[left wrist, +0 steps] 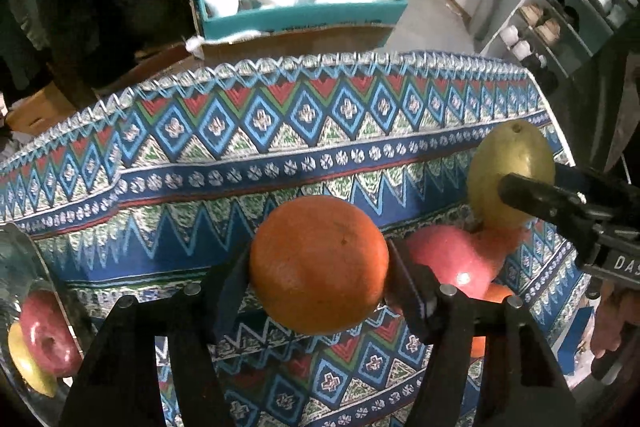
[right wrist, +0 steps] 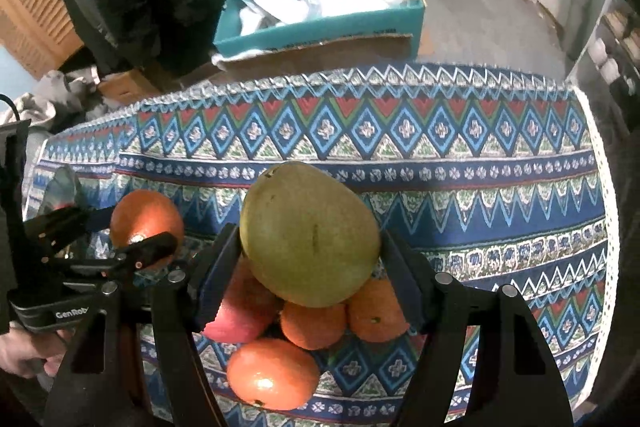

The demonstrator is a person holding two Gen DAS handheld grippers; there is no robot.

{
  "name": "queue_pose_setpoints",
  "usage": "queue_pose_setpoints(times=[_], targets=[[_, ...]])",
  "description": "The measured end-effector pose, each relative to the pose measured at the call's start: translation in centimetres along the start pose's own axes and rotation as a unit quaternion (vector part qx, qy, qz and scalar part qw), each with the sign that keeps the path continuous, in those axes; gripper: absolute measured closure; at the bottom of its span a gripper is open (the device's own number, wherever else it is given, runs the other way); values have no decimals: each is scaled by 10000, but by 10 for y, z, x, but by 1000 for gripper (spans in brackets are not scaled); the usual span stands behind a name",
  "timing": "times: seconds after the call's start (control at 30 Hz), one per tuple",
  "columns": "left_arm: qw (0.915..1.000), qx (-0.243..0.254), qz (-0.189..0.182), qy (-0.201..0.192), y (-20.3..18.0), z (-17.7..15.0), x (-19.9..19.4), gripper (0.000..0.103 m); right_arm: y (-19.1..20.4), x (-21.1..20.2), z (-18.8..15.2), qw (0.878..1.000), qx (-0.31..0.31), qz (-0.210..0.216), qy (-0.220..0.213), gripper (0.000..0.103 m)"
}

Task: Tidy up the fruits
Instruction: 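Grasp the orange with the left tool while the right grasps the green pear, then carry orange and green pear to the glass bowl and lower them in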

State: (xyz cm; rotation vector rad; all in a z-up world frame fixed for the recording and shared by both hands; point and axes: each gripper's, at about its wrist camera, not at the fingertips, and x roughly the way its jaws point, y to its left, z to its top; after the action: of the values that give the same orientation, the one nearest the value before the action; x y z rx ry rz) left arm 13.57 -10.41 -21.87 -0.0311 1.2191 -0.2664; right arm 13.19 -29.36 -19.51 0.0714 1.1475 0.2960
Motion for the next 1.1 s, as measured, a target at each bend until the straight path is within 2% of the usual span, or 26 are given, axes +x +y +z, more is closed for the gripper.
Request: queue_pose_setpoints(times=[0.3, 0.57, 1.1], targets=[[9994, -122, 16, -311, 11, -2, -37, 35, 18, -29, 1, 9993, -181, 27, -339, 32], [9986, -139, 25, -501, 20, -10, -63, 35, 40, -53, 2, 9976, -333, 229, -571, 32], [9958, -294, 58, -862, 46, -32, -111, 35, 95, -77, 4, 9919, -753, 636, -799, 32]])
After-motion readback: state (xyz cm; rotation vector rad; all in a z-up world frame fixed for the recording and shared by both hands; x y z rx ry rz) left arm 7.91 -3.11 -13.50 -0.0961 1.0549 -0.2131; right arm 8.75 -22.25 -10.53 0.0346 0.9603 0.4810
